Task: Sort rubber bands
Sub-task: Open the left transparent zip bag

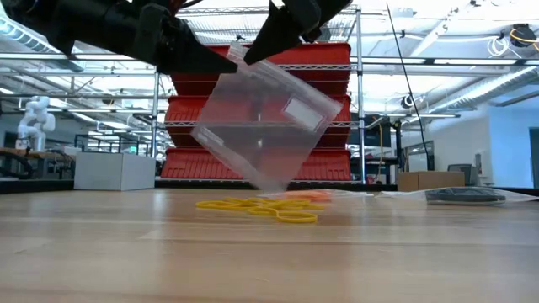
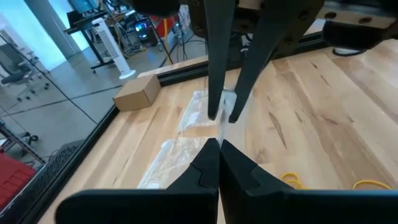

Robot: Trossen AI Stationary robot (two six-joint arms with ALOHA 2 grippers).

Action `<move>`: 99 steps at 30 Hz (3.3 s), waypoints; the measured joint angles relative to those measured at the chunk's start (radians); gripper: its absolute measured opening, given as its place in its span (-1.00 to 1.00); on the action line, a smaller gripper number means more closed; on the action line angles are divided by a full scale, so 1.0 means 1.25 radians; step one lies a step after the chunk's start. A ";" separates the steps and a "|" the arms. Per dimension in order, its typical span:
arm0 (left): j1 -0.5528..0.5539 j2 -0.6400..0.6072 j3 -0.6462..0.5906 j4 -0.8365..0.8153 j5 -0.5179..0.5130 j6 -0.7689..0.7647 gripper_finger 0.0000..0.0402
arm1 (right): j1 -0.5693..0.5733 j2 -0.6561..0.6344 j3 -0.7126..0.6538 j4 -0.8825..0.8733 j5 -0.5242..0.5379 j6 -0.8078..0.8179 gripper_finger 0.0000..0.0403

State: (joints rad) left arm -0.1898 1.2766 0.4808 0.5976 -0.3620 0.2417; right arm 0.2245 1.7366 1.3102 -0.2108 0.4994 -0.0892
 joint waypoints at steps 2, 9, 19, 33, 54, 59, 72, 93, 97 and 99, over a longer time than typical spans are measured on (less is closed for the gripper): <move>0.001 -0.003 0.000 -0.001 -0.001 0.000 -1.00 | 0.000 -0.005 0.000 -0.018 0.000 0.005 -0.95; 0.000 -0.003 0.000 -0.004 -0.004 0.000 -1.00 | 0.008 -0.018 0.000 -0.079 0.004 0.033 -0.95; 0.000 -0.048 -0.002 -0.053 -0.017 -0.001 -1.00 | 0.011 -0.028 0.001 -0.221 0.005 0.113 -0.96; -0.002 -0.130 -0.002 -0.142 -0.033 -0.022 -1.00 | 0.011 -0.047 0.000 -0.383 0.002 0.243 -0.96; -0.002 -0.131 -0.002 -0.154 -0.052 -0.029 -1.00 | 0.061 -0.103 0.003 -0.326 0.105 0.267 -0.42; -0.002 -0.131 -0.002 -0.154 -0.051 -0.042 -1.00 | 0.071 -0.100 0.004 -0.182 0.098 0.157 -0.44; -0.002 -0.131 -0.001 -0.151 -0.048 -0.045 -1.00 | 0.030 -0.025 0.004 -0.074 -0.017 0.063 -0.99; -0.001 -0.130 -0.001 -0.153 -0.029 -0.058 -1.00 | -0.007 -0.002 0.004 -0.038 -0.027 0.086 -1.00; -0.001 -0.130 -0.001 -0.157 -0.032 -0.058 -1.00 | 0.000 -0.005 0.004 -0.039 -0.024 0.085 -1.00; -0.001 -0.130 -0.001 -0.158 -0.049 -0.060 -1.00 | 0.008 -0.008 0.004 -0.031 -0.006 0.085 -0.99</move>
State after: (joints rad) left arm -0.1909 1.1141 0.4793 0.4003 -0.4238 0.1667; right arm 0.2348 1.7261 1.3155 -0.2500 0.4915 0.0176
